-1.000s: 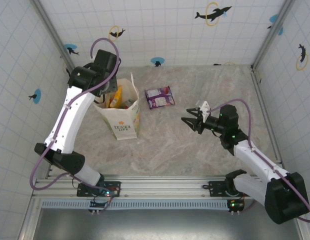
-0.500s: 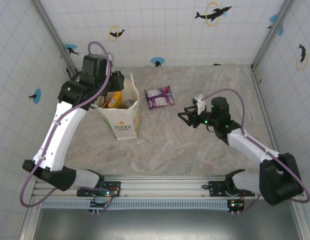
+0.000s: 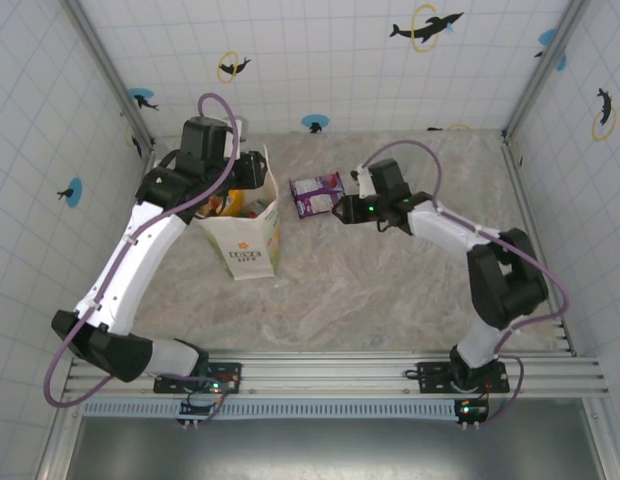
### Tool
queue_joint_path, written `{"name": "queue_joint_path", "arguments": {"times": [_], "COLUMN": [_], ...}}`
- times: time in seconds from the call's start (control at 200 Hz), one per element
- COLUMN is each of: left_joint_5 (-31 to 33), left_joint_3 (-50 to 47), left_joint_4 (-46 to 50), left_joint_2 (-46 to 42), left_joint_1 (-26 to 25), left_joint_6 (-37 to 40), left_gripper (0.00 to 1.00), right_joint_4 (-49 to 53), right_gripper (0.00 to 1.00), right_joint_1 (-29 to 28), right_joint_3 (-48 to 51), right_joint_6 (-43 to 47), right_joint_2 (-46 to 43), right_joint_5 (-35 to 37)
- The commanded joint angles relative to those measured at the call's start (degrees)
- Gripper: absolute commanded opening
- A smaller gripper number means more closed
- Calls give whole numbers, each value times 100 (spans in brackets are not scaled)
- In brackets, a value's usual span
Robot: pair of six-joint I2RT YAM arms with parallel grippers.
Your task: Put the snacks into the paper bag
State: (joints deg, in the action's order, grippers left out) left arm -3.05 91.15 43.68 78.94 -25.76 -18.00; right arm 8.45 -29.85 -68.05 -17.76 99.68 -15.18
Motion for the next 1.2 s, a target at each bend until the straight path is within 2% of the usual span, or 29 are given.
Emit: {"name": "queue_joint_path", "arguments": {"times": [0.0,0.16,0.37,0.49,0.61,0.941,1.196], "left_joint_5": [-34,66,139,104,115,175,175], "left_joint_3": [-19,-70,-170,-177,-195,-195,-195], "left_joint_4": [-206,-206,-270,-299,-290,-246,-246], "left_joint_2": [-199,-263,-317,-309,-317,-388,-379], "left_joint_1": [33,35,29,31,36,35,36], "left_joint_6": [16,16,-2,-28,-37,15,55], "left_gripper": [54,54,55,55,55,54,54], "right_joint_4": [377,354,-163,-110,-105,162,170], "right_gripper": [67,67,60,54,53,51,48], "right_joint_1": [-86,-334,-516,-627,-697,-762,-771], "right_joint_3": [-654,-1274,-1702,-2114,-2495,-3686,-3939], "right_joint_6": [-138,-13,10,36,-29,-132,-133], "right_joint_2": [490,1126,1681,2062,2433,3458,3819], "right_joint_5": [703,1169,261,108,-30,94,146]}}
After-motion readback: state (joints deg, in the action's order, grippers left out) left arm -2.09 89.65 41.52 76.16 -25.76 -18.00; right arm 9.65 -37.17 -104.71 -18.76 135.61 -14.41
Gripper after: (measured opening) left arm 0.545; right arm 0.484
